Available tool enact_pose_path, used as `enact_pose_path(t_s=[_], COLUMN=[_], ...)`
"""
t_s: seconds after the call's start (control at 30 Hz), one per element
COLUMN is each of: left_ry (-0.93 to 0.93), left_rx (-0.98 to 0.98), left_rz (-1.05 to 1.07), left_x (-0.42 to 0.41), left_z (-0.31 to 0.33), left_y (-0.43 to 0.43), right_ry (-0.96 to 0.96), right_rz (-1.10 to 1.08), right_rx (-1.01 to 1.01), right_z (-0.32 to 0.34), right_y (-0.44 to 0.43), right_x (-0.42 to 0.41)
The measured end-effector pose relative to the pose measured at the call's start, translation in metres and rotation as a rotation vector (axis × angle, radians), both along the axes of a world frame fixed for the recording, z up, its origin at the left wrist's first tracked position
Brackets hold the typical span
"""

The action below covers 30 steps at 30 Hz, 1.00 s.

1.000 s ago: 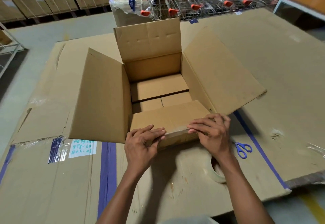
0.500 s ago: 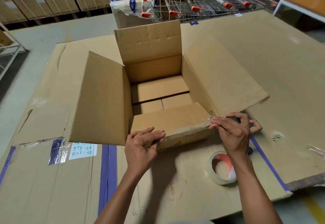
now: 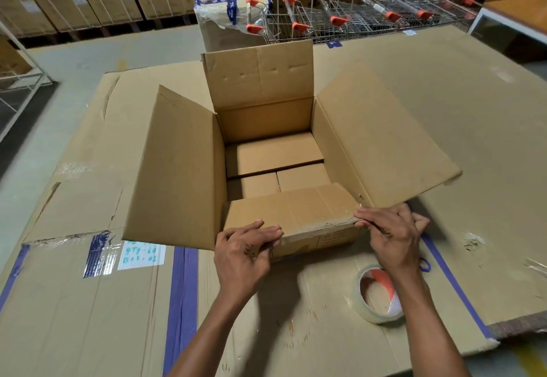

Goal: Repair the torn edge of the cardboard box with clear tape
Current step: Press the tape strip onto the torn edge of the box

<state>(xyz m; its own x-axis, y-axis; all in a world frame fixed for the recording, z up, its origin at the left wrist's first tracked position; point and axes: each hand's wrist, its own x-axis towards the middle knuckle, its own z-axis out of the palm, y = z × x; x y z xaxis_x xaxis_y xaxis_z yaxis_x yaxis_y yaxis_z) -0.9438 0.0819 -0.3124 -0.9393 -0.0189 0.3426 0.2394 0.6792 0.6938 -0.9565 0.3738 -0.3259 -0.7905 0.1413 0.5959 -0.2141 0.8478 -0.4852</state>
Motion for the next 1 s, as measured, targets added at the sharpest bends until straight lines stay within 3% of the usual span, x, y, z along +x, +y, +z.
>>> enact_pose_path(t_s=[0.23,0.33,0.47,0.6,0.7,0.9,1.0], left_ry=[-0.017,-0.011,-0.009,-0.011,0.002,-0.026,-0.028], left_rx=[0.012,0.003,-0.006,-0.002,0.004,-0.035,-0.249], left_rz=[0.004,0.004,0.014,0.0,-0.006,-0.019,-0.126], left_x=[-0.002,-0.002,0.0,0.0,-0.001,0.001,-0.005], left_z=[-0.005,-0.004,-0.004,-0.004,-0.004,0.008,0.031], left_y=[-0.005,-0.005,-0.001,-0.004,-0.005,0.0,0.022], right_ry=[-0.158,-0.21,-0.162,-0.158,-0.284,-0.145,-0.089], right_rz=[0.061,0.113,0.242,0.272,0.298,0.249,0.242], right_rx=[-0.244,-0.202,-0.481,-0.513,-0.614,-0.323,-0.31], right_z=[0.025,0.013,-0.003,-0.001,0.008,-0.003,-0.009], right_y=[0.004,-0.008,-0.018,-0.018,-0.014,-0.024,-0.022], right_x=[0.009,0.01,0.006,0.007,0.009,0.0,-0.002])
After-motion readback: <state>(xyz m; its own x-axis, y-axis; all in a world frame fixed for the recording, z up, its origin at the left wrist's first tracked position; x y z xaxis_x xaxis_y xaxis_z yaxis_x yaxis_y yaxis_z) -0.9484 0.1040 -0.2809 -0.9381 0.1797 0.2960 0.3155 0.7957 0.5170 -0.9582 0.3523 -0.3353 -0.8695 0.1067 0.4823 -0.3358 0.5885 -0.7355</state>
